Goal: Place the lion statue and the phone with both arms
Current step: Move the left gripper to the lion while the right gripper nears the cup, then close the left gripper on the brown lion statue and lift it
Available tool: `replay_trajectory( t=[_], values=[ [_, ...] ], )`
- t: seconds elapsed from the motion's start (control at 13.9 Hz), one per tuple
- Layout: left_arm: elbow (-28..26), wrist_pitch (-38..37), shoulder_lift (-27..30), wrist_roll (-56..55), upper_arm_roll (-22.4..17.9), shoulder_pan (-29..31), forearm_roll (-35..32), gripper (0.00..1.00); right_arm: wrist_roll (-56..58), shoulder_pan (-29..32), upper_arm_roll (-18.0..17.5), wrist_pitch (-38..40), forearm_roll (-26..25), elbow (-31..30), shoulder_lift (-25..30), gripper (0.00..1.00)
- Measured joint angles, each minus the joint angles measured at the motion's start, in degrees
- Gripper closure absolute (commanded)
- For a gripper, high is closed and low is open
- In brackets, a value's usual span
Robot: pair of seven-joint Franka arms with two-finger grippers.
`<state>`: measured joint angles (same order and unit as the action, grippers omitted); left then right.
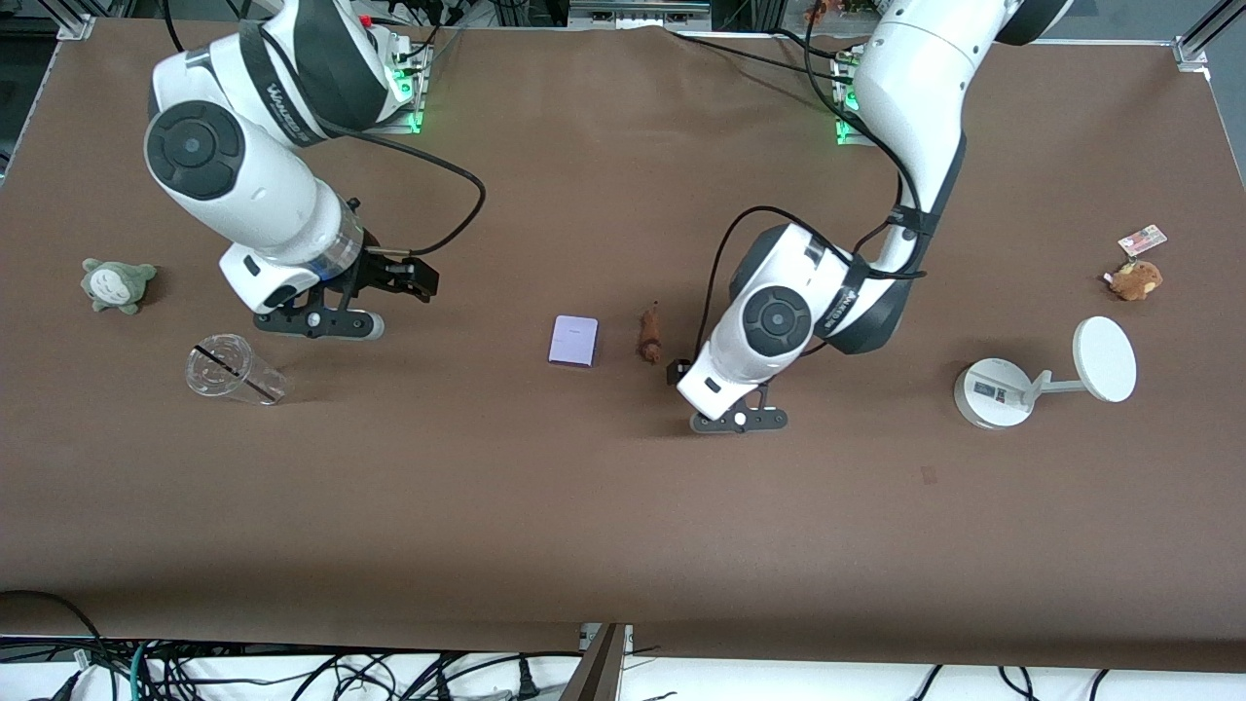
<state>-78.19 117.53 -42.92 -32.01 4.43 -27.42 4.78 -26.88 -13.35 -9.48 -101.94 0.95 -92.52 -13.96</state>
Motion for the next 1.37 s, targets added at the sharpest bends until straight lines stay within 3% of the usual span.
replay_trajectory(
  t=[0.79,1.37],
  values=[
    [-3.17,-0.06,-0.37,-6.09,0.02,-11.13,0.00,0.00,-0.02,0.12,0.57,0.02,-0.01,0.41,0.00,0.00],
    [-5.75,3.50,-0.37,-5.92,-0.75,-12.17,-0.21,0.00,-0.03,0.14,0.59,0.06,-0.01,0.41,0.00,0.00]
  ],
)
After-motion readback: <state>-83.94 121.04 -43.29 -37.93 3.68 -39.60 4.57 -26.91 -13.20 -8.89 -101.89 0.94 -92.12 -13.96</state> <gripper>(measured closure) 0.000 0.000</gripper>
